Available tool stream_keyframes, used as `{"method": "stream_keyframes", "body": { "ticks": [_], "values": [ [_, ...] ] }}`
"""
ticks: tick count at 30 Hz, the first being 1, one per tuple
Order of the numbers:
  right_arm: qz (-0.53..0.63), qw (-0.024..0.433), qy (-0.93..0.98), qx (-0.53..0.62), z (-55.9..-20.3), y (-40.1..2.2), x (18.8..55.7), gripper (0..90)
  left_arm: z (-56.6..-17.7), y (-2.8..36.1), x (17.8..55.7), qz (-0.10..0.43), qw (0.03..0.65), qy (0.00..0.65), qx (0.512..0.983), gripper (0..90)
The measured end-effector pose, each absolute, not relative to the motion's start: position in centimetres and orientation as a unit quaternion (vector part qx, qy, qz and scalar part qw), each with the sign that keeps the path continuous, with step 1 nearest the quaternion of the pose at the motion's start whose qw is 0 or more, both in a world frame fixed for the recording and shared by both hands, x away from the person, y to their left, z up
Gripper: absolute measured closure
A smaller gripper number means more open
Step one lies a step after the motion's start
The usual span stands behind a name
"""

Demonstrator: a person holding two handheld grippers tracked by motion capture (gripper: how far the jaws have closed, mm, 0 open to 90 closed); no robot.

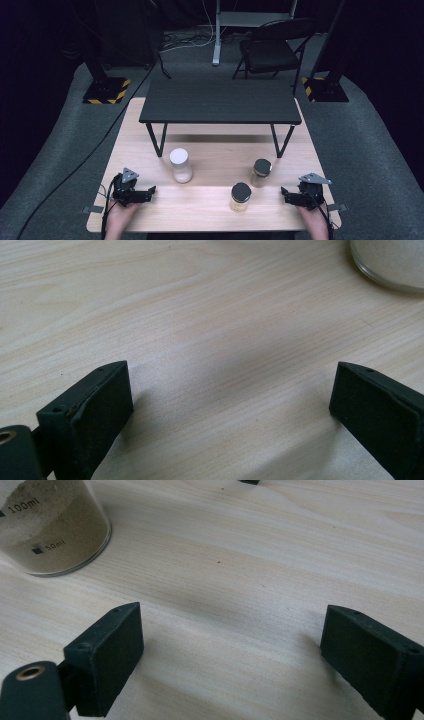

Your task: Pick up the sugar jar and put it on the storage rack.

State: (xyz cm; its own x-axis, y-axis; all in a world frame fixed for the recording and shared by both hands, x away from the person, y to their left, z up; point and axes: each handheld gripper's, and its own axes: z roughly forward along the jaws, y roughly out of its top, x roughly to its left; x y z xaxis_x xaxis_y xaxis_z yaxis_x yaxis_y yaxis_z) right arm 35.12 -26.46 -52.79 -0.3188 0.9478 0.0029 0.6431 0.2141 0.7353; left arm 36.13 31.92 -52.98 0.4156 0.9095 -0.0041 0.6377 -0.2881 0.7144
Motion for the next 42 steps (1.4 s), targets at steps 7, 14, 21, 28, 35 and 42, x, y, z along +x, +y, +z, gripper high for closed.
{"method": "stream_keyframes", "body": {
  "ticks": [7,14,21,28,35,42],
  "values": [
    [0.327,0.233,0.744,0.535,-52.8,-26.4,35.1,9.4,-52.9,32.2,36.0,0.203,0.341,0.503,0.768,7.4],
    [0.326,0.233,0.742,0.537,-52.8,-26.4,35.0,9.4,-52.3,32.2,35.8,0.205,0.358,0.493,0.766,8.0],
    [0.327,0.233,0.743,0.536,-52.8,-26.4,35.0,9.3,-51.6,32.2,35.4,0.204,0.367,0.49,0.764,8.0],
    [0.326,0.233,0.743,0.536,-52.8,-26.4,35.0,9.4,-50.8,31.9,34.9,0.207,0.379,0.479,0.764,8.0],
    [0.327,0.233,0.743,0.536,-52.8,-26.4,35.0,9.4,-49.6,31.2,34.7,0.21,0.384,0.47,0.766,8.0],
    [0.327,0.233,0.743,0.535,-52.8,-26.4,35.0,9.3,-48.7,30.6,34.6,0.211,0.392,0.462,0.767,8.0]
  ]
}}
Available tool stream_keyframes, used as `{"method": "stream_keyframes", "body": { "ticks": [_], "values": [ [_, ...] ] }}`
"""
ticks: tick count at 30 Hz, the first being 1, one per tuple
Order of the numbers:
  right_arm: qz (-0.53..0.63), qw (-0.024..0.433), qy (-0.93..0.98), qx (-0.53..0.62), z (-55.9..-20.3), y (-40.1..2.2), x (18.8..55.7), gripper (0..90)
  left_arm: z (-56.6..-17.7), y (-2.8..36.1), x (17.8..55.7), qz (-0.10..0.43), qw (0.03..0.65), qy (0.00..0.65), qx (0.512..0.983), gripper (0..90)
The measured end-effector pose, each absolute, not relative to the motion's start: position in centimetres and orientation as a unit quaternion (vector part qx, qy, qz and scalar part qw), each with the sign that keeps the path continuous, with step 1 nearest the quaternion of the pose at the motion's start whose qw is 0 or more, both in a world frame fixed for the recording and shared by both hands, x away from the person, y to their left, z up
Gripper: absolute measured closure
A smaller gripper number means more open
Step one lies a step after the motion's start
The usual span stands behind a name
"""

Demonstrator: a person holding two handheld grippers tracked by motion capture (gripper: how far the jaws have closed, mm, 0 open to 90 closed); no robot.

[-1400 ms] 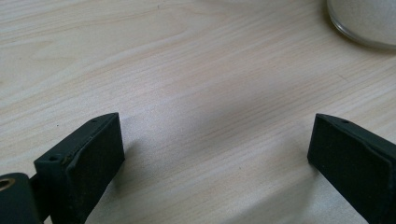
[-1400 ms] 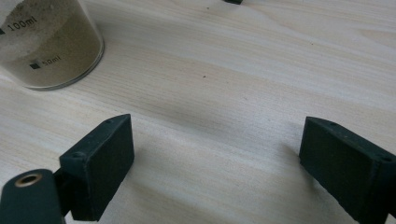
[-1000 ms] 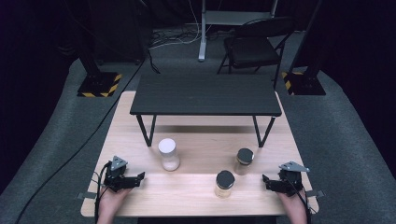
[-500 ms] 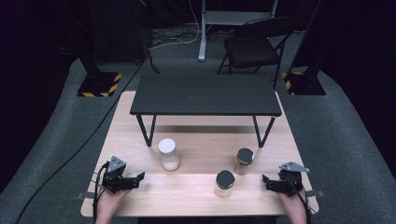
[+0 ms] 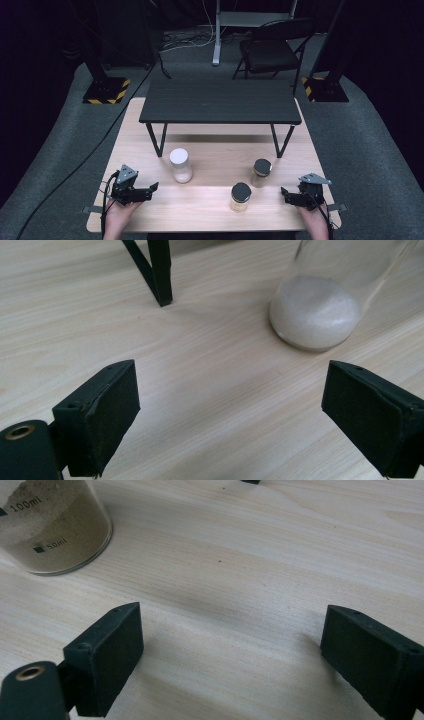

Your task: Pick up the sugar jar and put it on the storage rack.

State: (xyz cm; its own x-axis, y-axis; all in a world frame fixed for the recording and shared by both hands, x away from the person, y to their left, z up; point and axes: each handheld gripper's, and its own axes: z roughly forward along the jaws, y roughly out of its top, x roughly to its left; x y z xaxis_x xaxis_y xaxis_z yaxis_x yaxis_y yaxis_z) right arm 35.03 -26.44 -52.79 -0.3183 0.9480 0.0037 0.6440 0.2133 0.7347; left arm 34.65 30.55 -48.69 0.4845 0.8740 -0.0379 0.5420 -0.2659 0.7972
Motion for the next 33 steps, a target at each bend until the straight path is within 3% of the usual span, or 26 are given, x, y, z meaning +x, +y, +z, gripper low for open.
{"method": "stream_keyframes", "body": {
  "ticks": [33],
  "values": [
    [0.327,0.232,0.743,0.536,-52.8,-26.4,35.0,9.3,-44.7,27.1,34.9,0.204,0.434,0.417,0.772,8.0]
  ]
}}
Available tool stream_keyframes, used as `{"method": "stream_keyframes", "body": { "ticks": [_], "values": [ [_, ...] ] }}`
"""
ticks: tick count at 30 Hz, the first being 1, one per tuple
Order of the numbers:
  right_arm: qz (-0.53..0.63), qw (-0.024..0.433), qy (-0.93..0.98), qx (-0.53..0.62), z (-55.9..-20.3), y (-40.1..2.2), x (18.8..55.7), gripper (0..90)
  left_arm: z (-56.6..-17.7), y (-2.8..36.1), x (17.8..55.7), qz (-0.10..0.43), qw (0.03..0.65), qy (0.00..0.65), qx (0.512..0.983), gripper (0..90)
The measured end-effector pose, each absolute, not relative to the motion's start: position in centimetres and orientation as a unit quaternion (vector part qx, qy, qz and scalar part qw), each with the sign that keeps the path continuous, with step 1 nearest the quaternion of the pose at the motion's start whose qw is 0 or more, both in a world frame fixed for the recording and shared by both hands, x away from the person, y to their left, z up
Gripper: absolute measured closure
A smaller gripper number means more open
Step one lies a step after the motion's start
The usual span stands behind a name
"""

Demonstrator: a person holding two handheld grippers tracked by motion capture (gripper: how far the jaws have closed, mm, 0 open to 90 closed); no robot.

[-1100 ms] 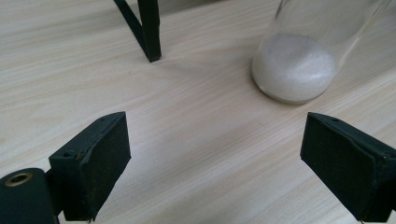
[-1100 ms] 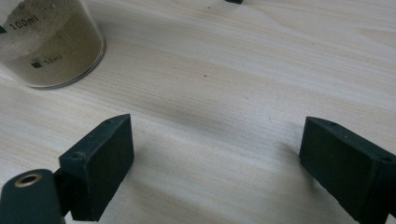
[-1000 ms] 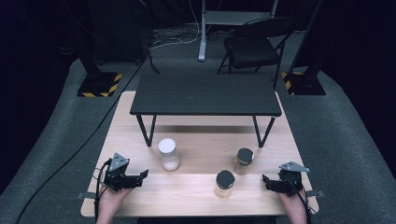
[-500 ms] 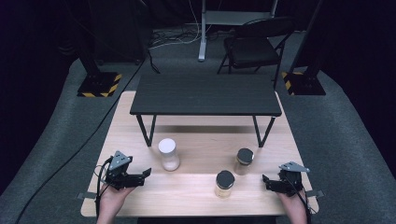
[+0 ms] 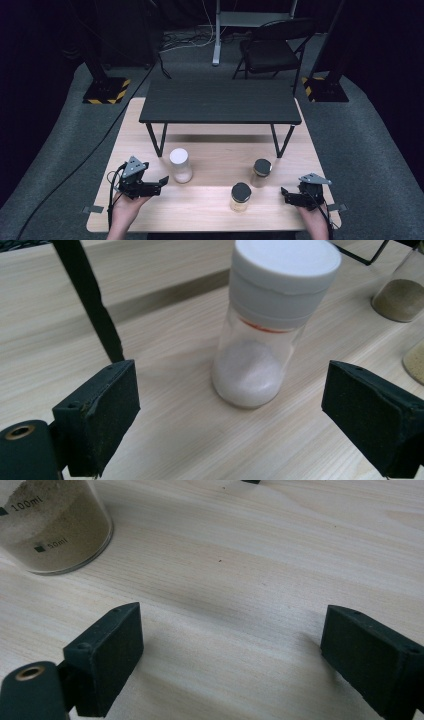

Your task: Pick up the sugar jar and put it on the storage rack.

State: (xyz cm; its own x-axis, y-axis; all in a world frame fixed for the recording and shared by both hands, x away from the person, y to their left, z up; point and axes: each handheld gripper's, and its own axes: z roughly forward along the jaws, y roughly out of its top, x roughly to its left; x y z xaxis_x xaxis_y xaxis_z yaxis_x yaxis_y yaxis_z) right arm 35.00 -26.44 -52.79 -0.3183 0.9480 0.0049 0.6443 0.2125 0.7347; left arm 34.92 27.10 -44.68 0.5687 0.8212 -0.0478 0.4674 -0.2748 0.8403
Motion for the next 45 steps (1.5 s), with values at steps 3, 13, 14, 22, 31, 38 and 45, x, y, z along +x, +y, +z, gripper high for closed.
{"method": "stream_keyframes", "body": {
  "ticks": [3,13,14,22,31,38,45],
  "values": [
    [0.327,0.232,0.743,0.536,-52.8,-26.4,35.0,9.3,-44.4,26.4,35.2,0.201,0.436,0.411,0.775,8.0],
    [0.327,0.232,0.743,0.535,-52.8,-26.4,35.0,9.2,-44.0,25.0,35.9,0.198,0.443,0.4,0.777,8.5],
    [0.327,0.232,0.743,0.535,-52.8,-26.4,35.0,9.2,-44.0,24.8,36.0,0.197,0.444,0.399,0.777,8.7],
    [0.327,0.232,0.744,0.535,-52.8,-26.4,35.0,9.2,-43.8,24.0,36.8,0.197,0.447,0.393,0.779,10.1],
    [0.327,0.232,0.744,0.535,-52.8,-26.4,35.0,9.1,-44.4,23.4,37.6,0.195,0.45,0.394,0.777,12.4],
    [0.327,0.232,0.744,0.535,-52.8,-26.4,35.0,9.1,-45.0,22.7,38.2,0.194,0.453,0.393,0.776,14.1],
    [0.327,0.232,0.744,0.535,-52.8,-26.4,35.0,9.1,-45.3,21.7,38.7,0.196,0.456,0.386,0.778,17.4]
  ]
}}
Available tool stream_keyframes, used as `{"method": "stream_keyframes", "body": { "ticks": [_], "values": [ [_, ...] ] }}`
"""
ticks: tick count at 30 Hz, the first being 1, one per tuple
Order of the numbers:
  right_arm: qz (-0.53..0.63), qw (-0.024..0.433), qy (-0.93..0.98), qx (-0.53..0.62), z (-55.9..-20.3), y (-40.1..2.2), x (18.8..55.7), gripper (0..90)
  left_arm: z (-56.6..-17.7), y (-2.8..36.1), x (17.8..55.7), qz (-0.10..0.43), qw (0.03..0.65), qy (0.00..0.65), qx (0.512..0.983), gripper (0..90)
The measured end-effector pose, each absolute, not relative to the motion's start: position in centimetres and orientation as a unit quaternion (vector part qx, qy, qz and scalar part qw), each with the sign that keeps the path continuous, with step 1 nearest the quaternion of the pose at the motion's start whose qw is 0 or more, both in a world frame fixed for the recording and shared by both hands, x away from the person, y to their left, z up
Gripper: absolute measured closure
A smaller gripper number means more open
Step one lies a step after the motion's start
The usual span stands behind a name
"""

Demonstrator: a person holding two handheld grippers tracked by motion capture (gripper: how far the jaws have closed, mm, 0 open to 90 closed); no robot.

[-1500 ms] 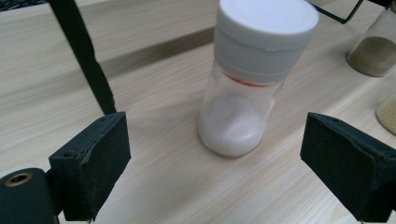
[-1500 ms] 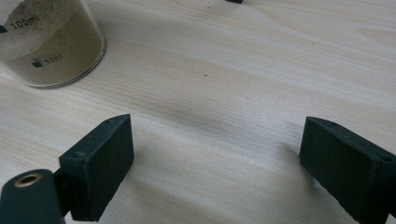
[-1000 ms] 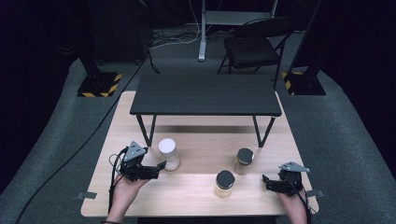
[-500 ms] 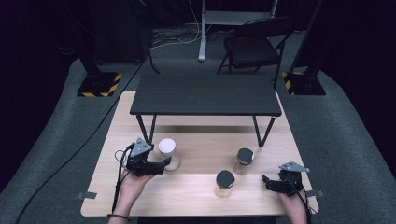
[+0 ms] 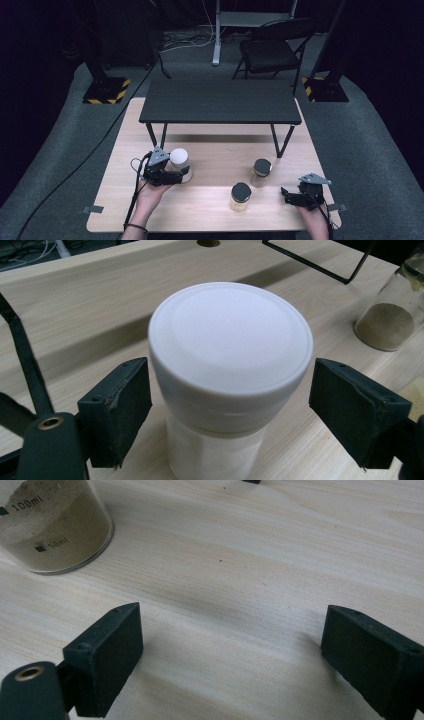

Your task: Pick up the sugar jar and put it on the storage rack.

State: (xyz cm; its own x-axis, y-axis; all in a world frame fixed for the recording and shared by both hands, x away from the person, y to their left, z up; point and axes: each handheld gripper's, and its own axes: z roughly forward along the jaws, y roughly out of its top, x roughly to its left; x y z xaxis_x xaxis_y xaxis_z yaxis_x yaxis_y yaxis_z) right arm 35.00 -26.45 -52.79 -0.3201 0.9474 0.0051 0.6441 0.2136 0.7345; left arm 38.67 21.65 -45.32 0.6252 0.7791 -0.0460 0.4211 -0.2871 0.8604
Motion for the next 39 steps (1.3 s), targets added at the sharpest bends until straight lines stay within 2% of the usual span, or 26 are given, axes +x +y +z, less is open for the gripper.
{"method": "stream_keyframes", "body": {
  "ticks": [11,18,39],
  "values": [
    [0.327,0.232,0.744,0.535,-52.79,-26.46,35.0,9.1,-45.6,20.76,39.17,0.215,0.456,0.388,0.772,23.0],
    [0.327,0.232,0.744,0.534,-52.79,-26.45,35.0,9.1,-45.85,20.94,39.55,0.214,0.465,0.396,0.762,32.7],
    [0.327,0.231,0.745,0.534,-52.78,-26.45,35.0,9.1,-45.65,20.94,39.31,0.218,0.457,0.395,0.766,33.5]
  ]
}}
